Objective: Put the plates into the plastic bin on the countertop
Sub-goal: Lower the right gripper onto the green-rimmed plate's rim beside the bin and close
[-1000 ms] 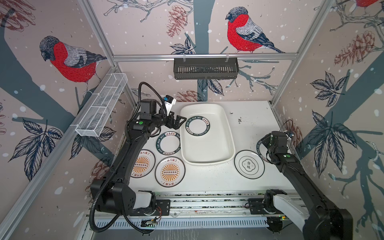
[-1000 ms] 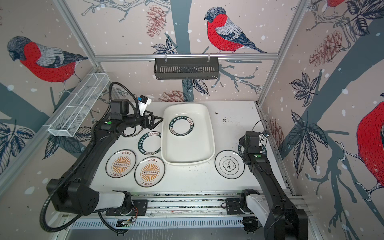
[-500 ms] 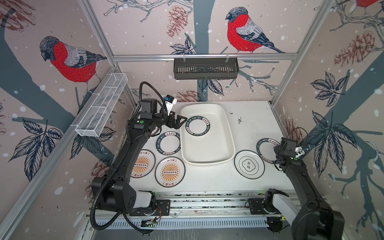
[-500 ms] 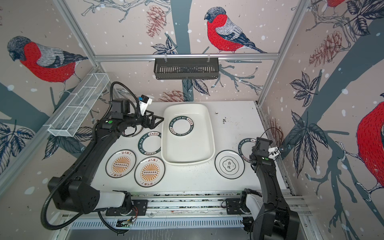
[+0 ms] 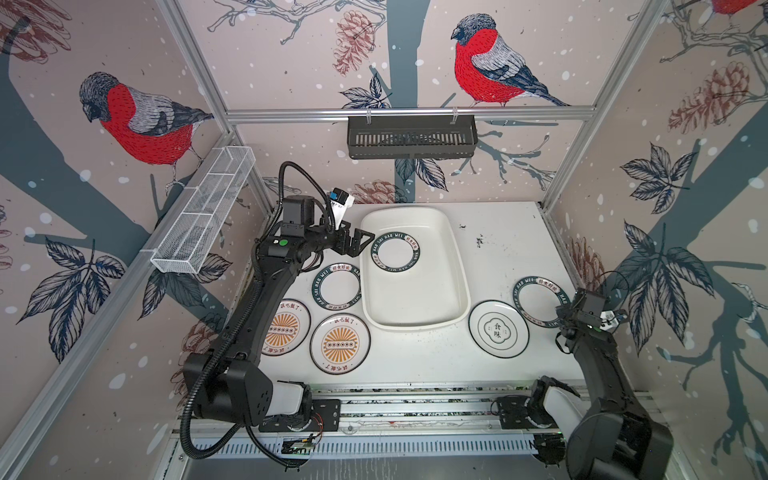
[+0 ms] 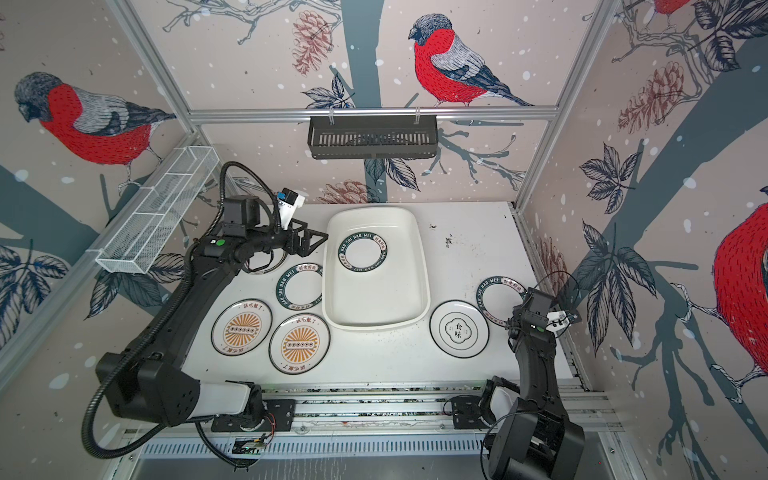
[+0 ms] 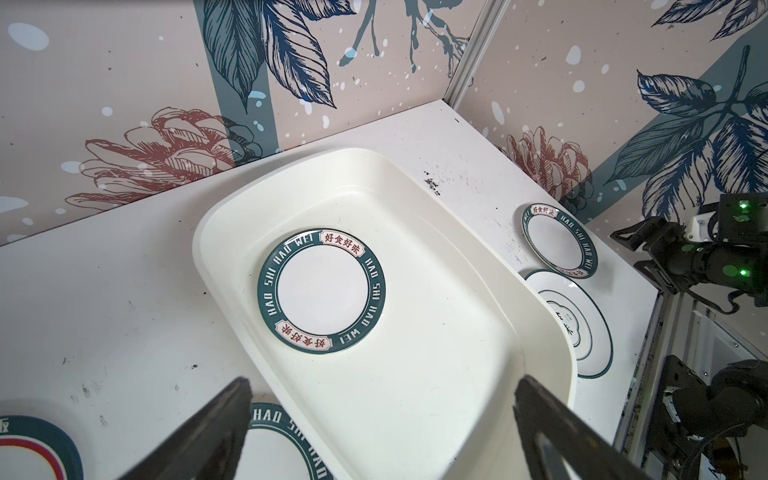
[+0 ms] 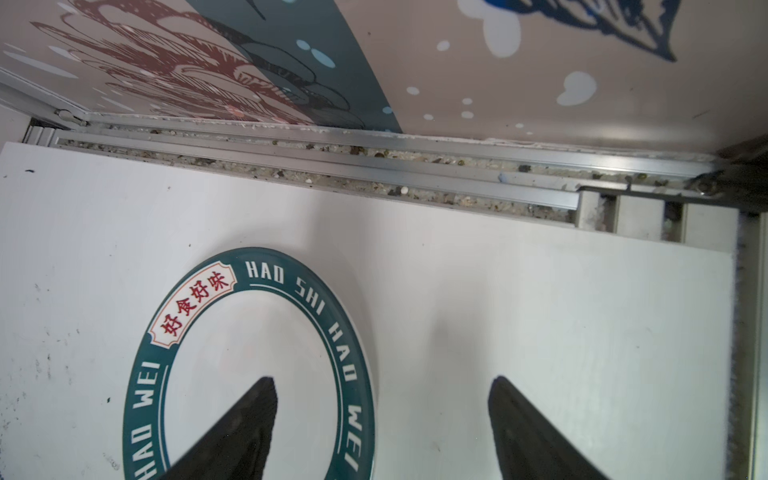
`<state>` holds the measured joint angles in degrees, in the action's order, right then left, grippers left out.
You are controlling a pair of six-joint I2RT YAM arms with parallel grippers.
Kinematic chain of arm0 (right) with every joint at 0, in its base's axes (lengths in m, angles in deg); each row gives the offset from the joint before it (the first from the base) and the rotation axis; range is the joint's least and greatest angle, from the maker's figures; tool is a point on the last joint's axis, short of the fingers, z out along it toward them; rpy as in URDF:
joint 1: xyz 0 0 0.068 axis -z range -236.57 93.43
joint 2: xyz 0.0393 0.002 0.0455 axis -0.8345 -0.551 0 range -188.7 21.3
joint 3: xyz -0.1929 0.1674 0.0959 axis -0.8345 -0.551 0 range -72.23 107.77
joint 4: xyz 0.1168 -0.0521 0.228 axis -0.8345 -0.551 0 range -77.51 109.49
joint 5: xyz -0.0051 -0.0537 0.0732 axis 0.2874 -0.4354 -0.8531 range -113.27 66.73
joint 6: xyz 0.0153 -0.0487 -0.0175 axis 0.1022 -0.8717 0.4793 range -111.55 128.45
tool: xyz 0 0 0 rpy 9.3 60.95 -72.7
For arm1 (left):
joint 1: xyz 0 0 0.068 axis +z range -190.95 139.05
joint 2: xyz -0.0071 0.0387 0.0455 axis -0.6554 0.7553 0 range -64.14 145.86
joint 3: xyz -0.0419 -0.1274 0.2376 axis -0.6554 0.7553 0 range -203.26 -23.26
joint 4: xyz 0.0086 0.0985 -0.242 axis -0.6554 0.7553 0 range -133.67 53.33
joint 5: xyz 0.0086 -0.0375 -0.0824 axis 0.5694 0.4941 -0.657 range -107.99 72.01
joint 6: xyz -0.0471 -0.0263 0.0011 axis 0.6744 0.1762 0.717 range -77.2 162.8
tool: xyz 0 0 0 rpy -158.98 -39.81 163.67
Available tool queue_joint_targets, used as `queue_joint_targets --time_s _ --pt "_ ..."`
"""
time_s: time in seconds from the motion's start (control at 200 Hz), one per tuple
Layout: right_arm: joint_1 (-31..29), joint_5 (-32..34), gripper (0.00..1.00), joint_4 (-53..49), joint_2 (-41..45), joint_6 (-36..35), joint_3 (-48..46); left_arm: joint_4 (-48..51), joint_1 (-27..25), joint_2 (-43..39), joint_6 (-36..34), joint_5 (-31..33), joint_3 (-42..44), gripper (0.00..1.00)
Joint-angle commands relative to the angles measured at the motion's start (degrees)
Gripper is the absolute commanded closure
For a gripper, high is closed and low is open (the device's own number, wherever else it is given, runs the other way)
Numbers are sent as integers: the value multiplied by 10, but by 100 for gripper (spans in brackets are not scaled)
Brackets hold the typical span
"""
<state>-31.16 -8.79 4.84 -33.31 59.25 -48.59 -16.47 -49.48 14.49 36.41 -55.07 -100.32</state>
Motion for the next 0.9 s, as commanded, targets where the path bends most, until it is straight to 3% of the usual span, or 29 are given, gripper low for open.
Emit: queue_joint_targets --time_s 0.0,0.896 --pt "17 -67 20 54 -11 -23 -13 -4 -2 -2 -9 -4 0 2" --pt "61 -327 28 192 -138 -68 -24 -18 -4 4 3 1 8 2"
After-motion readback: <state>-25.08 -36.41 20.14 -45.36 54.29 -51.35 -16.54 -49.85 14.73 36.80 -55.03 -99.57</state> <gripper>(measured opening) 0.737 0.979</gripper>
